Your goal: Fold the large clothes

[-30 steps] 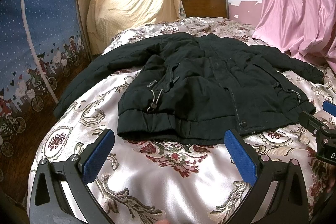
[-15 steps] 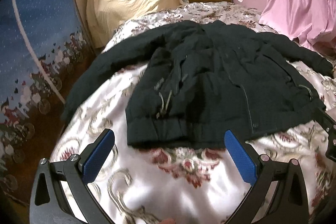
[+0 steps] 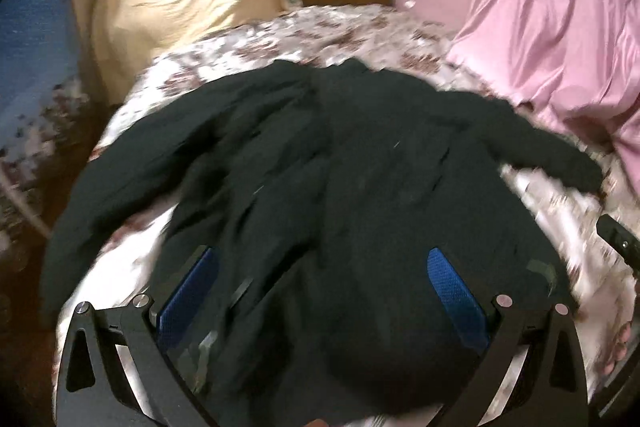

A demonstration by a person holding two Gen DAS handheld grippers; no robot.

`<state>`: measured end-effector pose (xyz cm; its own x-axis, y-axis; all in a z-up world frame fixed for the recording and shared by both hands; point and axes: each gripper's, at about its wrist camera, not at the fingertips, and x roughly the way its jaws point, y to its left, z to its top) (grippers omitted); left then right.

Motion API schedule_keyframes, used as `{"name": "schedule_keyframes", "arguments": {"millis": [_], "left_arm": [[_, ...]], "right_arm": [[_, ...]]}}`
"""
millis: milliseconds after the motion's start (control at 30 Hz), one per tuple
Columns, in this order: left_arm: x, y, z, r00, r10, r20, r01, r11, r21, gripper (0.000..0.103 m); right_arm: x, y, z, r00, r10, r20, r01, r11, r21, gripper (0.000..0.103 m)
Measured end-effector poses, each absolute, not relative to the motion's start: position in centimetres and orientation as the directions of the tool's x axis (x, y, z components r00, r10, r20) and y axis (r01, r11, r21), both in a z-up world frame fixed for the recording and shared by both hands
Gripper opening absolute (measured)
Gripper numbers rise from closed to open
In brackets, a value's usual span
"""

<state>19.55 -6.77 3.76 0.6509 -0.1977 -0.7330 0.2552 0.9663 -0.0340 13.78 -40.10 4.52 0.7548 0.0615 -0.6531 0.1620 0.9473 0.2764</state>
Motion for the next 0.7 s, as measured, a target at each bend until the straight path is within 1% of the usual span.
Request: {"name": "schedule_keyframes", "arguments": {"millis": [33,133,267,333,433,600,700], "left_arm": [[20.8,-7.3,3.6,0.648,-0.211,-0.732,0.259,0.965,-0.048,0.102],[24.7,-9.0,2.8,0.636,-0.249,-0.73,0.271,0.958,-0.091,0.102],[29.5,-12.4,1.5,0.608,-0.271,-0.746,0.303,0.948,-0.098,0.102],[31.3,-14.0,1.0,0.602,-0.282,-0.747,0.331,0.94,-0.088,0.102],[33.9,-16.6,-0.1,0.615,-0.284,-0.735,0.353,0.933,-0.065,0.102],[38.3,-20.9,-2.0,0.628,-0.306,-0.716,0.379,0.923,-0.063,0.102],[40.3,-23.1,-3.3,0.628,-0.305,-0.716,0.393,0.918,-0.046,0.102]], "right_arm": [[14.7,-42.1,4.5,0.753,0.039,-0.657,0.216,0.928,0.302,0.103],[16.1,-46.5,4.3,0.763,0.016,-0.646,0.305,0.873,0.381,0.103],[17.8,-51.7,2.7,0.779,0.046,-0.625,0.357,0.788,0.502,0.103],[18.4,-53.6,2.2,0.784,0.042,-0.619,0.373,0.765,0.524,0.103],[18.9,-56.2,2.2,0.786,-0.013,-0.618,0.41,0.759,0.506,0.103],[19.6,-61.4,2.6,0.775,-0.097,-0.624,0.488,0.719,0.495,0.103],[19.9,-64.6,1.1,0.766,-0.036,-0.642,0.505,0.652,0.566,0.103]]}}
